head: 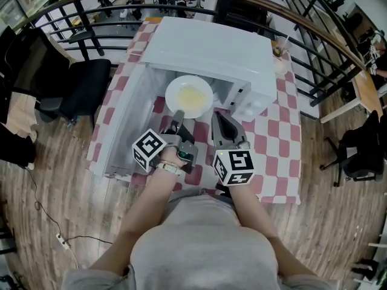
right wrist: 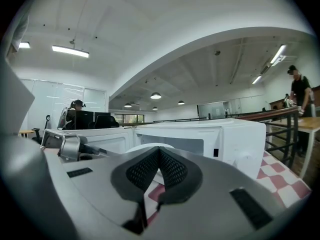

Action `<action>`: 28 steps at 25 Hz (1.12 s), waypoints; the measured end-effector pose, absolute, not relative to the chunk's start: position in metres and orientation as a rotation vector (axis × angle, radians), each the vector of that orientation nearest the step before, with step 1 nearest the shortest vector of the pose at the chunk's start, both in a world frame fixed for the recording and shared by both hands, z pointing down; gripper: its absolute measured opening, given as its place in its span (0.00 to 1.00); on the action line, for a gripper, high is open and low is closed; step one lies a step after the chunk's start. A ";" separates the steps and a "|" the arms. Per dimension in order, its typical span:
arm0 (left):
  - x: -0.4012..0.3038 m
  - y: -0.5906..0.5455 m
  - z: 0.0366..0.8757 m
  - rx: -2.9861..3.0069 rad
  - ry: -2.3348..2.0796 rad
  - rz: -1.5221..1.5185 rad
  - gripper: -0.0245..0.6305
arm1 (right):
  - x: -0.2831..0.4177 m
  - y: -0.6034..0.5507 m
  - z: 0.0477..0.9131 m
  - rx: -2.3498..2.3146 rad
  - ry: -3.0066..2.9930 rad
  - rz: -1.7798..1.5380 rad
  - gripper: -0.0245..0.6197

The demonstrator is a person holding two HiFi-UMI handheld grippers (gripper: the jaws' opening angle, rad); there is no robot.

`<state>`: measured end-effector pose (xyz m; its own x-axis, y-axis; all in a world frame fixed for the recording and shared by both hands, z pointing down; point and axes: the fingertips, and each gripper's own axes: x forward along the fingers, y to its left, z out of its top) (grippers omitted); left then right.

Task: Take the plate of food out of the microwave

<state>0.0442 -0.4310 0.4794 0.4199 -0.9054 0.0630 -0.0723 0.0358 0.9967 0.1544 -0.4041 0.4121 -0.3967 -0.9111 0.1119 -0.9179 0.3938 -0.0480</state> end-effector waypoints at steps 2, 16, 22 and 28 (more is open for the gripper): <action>0.045 -0.426 0.478 1.400 -0.953 -0.820 0.06 | 0.155 -0.402 0.410 1.706 -2.557 0.142 0.08; 0.045 -0.410 0.468 1.414 -0.937 -0.839 0.06 | 0.146 -0.385 0.411 1.702 -2.534 0.097 0.08; 0.047 -0.403 0.462 1.434 -0.913 -0.831 0.06 | 0.149 -0.376 0.409 1.760 -2.513 0.112 0.08; 0.054 -0.398 0.456 1.456 -0.889 -0.824 0.06 | 0.152 -0.368 0.409 1.779 -2.504 0.117 0.08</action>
